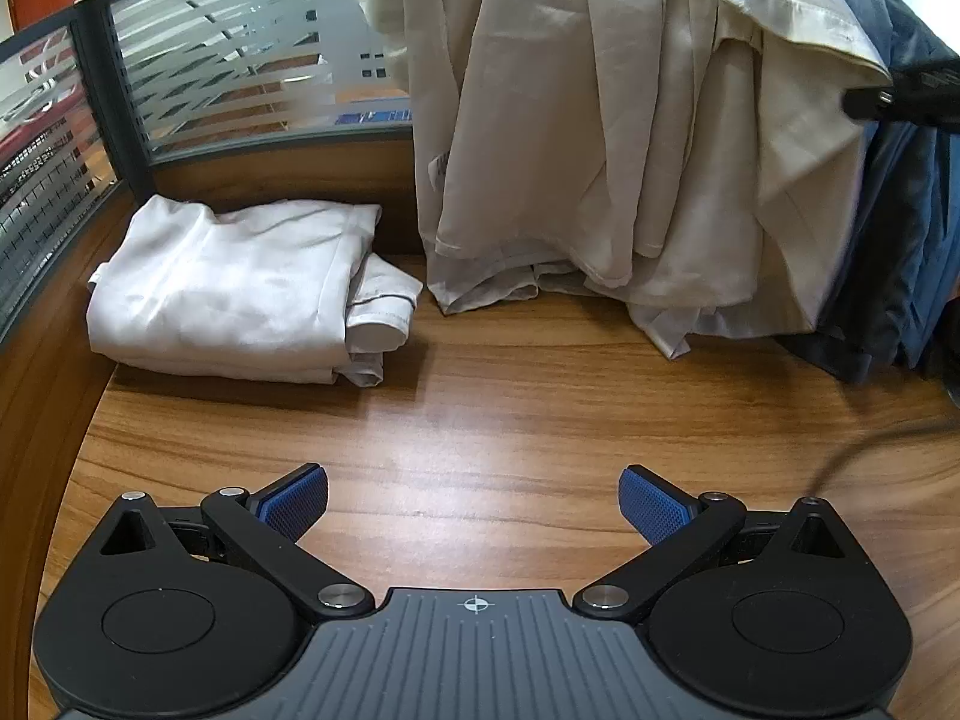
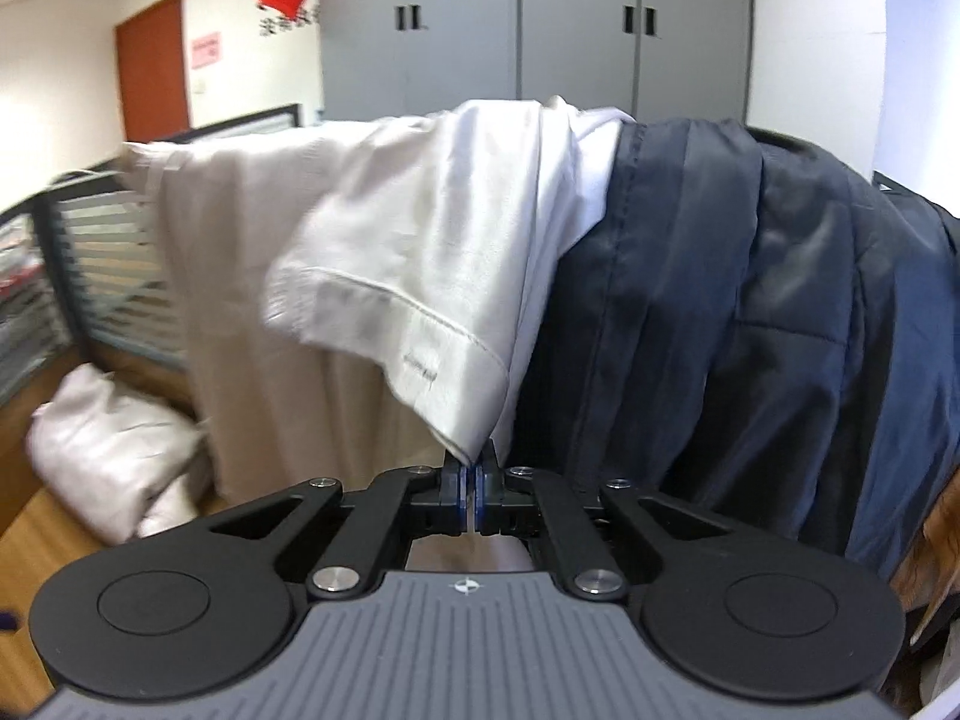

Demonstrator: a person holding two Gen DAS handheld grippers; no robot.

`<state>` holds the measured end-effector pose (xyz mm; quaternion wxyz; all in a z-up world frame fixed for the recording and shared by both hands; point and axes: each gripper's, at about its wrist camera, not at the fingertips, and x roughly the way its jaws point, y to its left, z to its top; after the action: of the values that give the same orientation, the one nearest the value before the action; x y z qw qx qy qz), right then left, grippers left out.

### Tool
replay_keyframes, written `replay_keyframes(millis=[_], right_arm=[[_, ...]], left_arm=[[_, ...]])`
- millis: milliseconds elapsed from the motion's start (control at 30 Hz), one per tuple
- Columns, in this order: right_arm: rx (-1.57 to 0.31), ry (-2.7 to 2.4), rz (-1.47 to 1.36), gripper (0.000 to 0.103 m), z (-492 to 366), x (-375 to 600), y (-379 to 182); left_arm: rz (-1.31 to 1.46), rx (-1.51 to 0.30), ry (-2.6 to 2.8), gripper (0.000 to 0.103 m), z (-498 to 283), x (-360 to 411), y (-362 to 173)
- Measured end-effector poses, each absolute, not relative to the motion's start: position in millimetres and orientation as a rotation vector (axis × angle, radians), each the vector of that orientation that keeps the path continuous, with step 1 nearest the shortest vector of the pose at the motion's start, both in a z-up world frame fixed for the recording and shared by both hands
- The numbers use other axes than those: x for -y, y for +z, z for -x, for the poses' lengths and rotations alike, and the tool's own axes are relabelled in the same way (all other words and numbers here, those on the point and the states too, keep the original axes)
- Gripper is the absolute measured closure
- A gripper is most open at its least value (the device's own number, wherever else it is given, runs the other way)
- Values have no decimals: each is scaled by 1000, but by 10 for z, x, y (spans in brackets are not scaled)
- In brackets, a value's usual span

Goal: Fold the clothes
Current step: 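Close the right gripper on the beige shirt's sleeve cuff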

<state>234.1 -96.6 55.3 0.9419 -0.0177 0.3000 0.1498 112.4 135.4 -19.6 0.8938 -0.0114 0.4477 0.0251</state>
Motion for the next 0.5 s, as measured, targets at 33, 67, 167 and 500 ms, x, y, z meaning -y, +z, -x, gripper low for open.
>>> replay_keyframes(millis=[33,67,167,500], right_arm=[[-612,319,24,100,-2245,984,577],[-613,332,12,100,-2150,1001,601],[-630,361,-13,100,-1850,1056,643],[-869,433,9,100,-890,1019,166]], left_arm=[[25,-926,52,0,-1110,-1345,-188],[26,-926,51,0,-1097,-1341,-180],[26,-923,45,0,-1040,-1317,-159],[-4,-915,16,0,-821,-1187,-149]])
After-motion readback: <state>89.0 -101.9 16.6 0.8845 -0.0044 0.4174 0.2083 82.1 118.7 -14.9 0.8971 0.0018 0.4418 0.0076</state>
